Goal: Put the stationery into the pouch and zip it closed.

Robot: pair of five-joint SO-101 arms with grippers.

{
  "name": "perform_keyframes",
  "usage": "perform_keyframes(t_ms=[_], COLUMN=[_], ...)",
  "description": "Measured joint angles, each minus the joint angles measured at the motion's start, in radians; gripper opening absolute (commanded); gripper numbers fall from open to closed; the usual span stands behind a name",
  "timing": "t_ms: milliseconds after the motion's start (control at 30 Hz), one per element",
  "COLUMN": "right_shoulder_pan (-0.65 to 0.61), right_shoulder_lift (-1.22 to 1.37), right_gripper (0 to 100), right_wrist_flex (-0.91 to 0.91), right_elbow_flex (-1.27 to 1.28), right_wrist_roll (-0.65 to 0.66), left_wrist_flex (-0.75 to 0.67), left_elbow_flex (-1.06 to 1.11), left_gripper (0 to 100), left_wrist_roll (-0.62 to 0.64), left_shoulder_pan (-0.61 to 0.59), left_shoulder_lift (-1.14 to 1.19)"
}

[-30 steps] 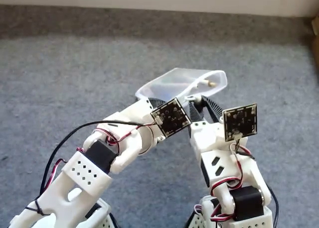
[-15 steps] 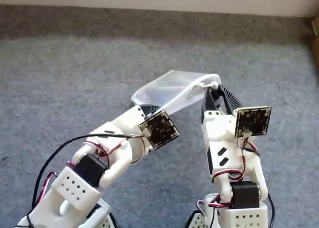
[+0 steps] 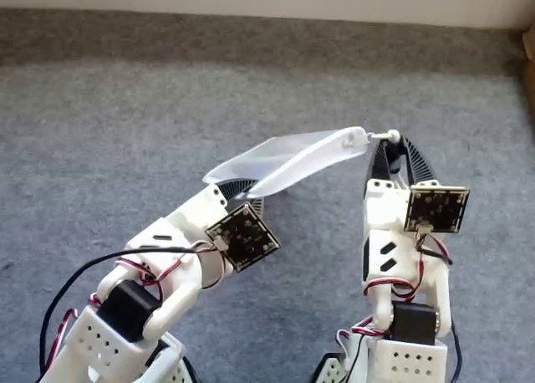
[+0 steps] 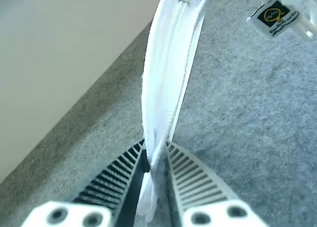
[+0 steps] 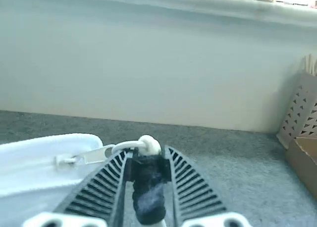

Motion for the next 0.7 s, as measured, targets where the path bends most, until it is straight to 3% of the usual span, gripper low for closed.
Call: perform_keyframes(t_ms=[367, 567, 700], right_shoulder_pan=[0.02, -0.009, -0.025], right_shoulder_lift=[-0.002, -0.011, 0.002], right_gripper=[0.9, 17.8, 19.8], right_wrist_flex=[-0.015, 0.066, 0.17], right_elbow_flex=[0.0, 0.0, 0.0], right_wrist_roll=[0.023, 0.021, -0.043], left_wrist_flex=[0.049, 0.038, 0.008], left_elbow_flex=[0.009, 0.043, 0.044], left_gripper=[0, 0, 0], left_wrist_roll=[0.0, 0.0, 0.005], left_shoulder_pan=[-0.009, -0.02, -0.098], left_shoulder_lift=[-0.117, -0.138, -0.138])
